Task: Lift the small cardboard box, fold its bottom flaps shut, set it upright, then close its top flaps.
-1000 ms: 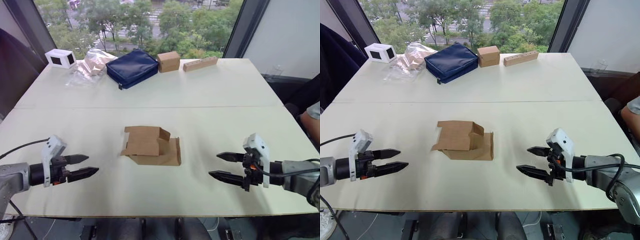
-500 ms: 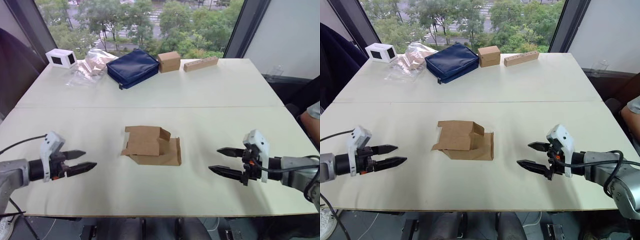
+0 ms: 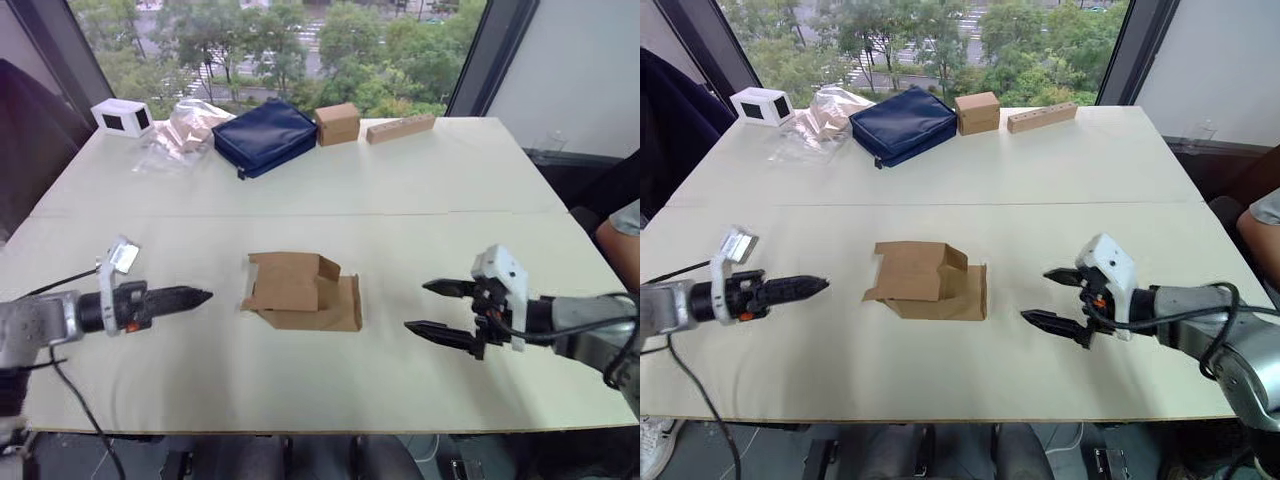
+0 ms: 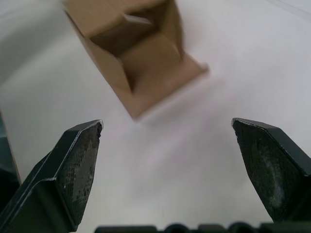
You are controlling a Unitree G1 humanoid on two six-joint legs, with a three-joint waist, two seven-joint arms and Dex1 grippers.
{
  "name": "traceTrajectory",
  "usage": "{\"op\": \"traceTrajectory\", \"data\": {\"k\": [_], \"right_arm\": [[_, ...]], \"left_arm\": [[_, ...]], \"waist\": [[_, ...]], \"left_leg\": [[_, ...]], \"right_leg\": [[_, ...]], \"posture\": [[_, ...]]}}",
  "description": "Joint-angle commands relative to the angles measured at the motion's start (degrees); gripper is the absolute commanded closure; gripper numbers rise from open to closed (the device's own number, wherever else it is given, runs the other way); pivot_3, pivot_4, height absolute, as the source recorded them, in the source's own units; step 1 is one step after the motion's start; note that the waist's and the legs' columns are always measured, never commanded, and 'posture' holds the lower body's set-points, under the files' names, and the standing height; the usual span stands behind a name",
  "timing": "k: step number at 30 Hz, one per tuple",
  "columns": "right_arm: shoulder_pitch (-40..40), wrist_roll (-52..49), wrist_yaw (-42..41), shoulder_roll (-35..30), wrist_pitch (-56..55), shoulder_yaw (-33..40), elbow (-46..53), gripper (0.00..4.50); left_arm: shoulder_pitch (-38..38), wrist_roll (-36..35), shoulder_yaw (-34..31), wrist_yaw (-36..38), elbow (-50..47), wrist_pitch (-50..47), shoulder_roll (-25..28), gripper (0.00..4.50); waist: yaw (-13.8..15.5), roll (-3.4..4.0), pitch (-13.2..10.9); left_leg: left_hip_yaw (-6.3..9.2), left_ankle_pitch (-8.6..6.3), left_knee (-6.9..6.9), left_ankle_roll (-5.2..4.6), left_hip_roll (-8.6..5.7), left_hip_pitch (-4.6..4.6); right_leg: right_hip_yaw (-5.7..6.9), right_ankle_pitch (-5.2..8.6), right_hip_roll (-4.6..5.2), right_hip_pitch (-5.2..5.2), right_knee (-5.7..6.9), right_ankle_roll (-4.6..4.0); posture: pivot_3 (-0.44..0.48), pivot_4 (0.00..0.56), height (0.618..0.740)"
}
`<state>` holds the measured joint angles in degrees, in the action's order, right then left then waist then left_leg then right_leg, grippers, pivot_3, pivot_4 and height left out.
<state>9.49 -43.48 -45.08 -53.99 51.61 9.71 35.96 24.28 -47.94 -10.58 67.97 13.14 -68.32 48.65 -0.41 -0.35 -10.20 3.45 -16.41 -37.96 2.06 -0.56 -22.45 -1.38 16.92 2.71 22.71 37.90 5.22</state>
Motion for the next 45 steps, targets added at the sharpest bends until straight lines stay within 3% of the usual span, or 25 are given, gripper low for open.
{"op": "traceTrajectory", "data": {"k": [1, 16, 26, 30, 38, 45], "right_arm": [[2.4, -1.0, 2.8, 0.1, 1.7, -2.0, 5.9, 0.01], [6.6, -11.2, 20.9, 7.1, 12.5, -4.6, 18.7, 0.01], [0.0, -10.3, 21.3, 4.5, 9.6, -3.0, 19.3, 0.01], [-0.5, -10.3, 21.4, 4.5, 8.6, -3.2, 18.9, 0.00], [-0.8, -10.5, 21.9, 4.6, 7.8, -3.2, 18.5, 0.00], [-1.1, -12.3, 21.8, 5.2, 7.4, -1.3, 17.4, 0.00]], "left_arm": [[6.4, 0.8, 2.6, 0.0, 5.8, -2.5, -2.2, 0.00], [17.9, 5.8, 13.8, 7.1, 14.7, -2.2, -9.0, 0.00], [21.0, 9.3, 17.4, 11.3, 18.4, -0.2, -12.0, 0.00], [22.6, 10.7, 17.9, 13.1, 20.7, 0.8, -13.0, 1.11], [22.4, 11.3, 18.5, 15.0, 19.2, 0.8, -13.5, 4.40], [21.7, 10.5, 17.0, 17.0, 16.9, 2.2, -12.6, 4.48]], "waist": [[-0.2, -0.14, 0.0], [-0.3, -0.25, 0.0], [-0.3, -0.25, 0.0], [-0.5, -0.25, 0.0], [-0.3, -0.26, 0.0], [-0.3, -0.25, 0.0]], "left_leg": [[0.02, 0.00, -0.01, 0.00, 0.00, -0.05], [-0.01, 0.02, -0.03, 0.04, 0.02, -0.22], [-0.01, 0.02, -0.06, 0.03, -0.02, -0.26], [-0.02, 0.02, -0.06, 0.02, 0.00, -0.24], [-0.01, 0.02, -0.07, 0.02, 0.00, -0.27], [-0.01, 0.02, -0.07, 0.02, 0.00, -0.28]], "right_leg": [[0.01, 0.00, -0.03, 0.03, 0.00, 0.01], [-0.07, 0.01, -0.03, 0.30, 0.15, 0.00], [-0.05, 0.01, -0.09, 0.30, 0.16, 0.00], [-0.06, 0.01, -0.16, 0.31, 0.18, 0.00], [-0.06, 0.01, -0.13, 0.33, 0.18, 0.00], [-0.06, 0.01, -0.12, 0.33, 0.18, 0.00]], "posture": [[0.000, 0.150, 0.740], [0.000, 0.150, 0.740], [0.000, 0.150, 0.740], [0.000, 0.150, 0.740], [0.000, 0.150, 0.740], [0.000, 0.150, 0.740]]}}
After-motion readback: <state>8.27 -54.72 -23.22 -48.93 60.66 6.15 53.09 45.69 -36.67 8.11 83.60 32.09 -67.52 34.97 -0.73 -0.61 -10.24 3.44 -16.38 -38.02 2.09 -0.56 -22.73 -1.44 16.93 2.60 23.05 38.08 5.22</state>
